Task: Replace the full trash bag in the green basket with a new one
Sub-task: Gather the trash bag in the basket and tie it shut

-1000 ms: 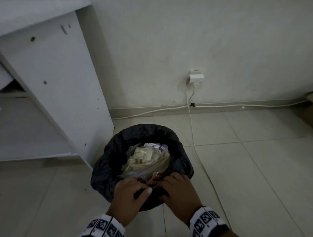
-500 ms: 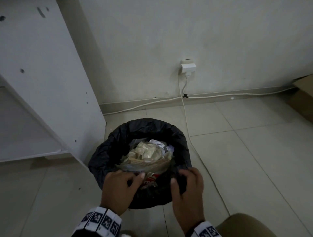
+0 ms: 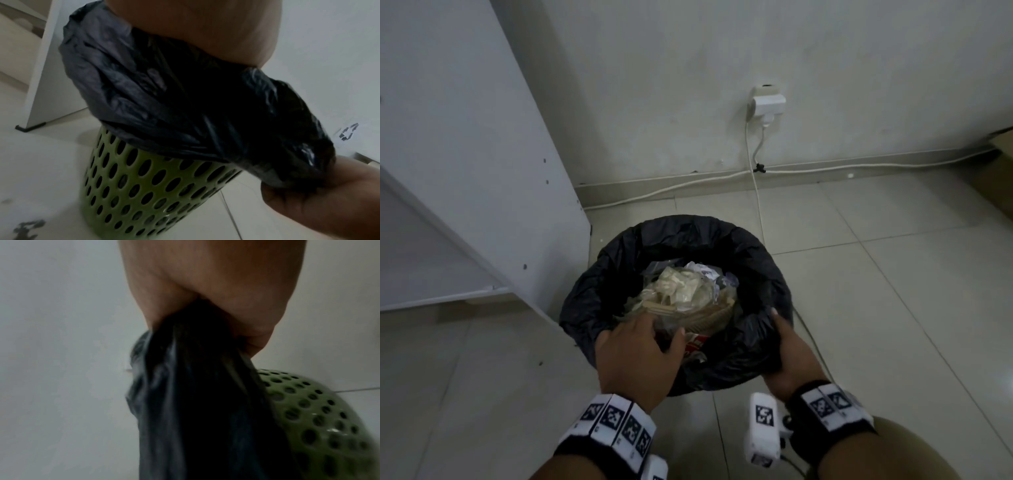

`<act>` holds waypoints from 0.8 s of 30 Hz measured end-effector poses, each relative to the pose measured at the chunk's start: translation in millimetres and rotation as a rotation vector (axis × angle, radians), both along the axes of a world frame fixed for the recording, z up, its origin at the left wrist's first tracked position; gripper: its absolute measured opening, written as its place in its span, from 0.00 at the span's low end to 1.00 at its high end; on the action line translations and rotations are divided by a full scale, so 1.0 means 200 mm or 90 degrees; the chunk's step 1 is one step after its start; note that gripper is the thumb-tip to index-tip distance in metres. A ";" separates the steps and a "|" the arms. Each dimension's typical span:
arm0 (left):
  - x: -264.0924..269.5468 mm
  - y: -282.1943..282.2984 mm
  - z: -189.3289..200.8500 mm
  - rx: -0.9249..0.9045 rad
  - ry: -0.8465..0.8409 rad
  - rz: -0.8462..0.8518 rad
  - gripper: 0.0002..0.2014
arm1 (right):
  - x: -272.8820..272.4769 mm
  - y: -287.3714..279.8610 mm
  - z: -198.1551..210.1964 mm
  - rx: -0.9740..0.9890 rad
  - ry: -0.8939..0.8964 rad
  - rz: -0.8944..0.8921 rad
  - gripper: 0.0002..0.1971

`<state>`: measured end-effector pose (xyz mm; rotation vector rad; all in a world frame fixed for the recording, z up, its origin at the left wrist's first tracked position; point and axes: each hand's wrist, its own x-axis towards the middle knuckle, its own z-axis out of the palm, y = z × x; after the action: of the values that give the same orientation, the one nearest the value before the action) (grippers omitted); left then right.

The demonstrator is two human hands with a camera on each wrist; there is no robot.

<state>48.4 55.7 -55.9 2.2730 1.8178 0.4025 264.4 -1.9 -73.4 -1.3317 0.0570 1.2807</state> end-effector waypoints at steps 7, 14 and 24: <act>-0.04 0.03 -0.03 0.026 -0.077 -0.021 0.31 | 0.23 0.09 0.37 0.232 -0.043 0.000 0.22; -0.16 0.22 0.02 -0.002 -0.045 0.005 0.49 | 0.27 0.34 0.42 -0.001 -0.389 0.108 0.08; -0.10 0.23 -0.04 0.024 -0.029 0.006 0.45 | -0.22 0.36 0.50 0.190 -0.782 0.618 0.11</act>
<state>28.5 100.9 -63.1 2.2608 1.8148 0.4904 221.3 70.3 26.7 -1.7157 -1.7223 0.9034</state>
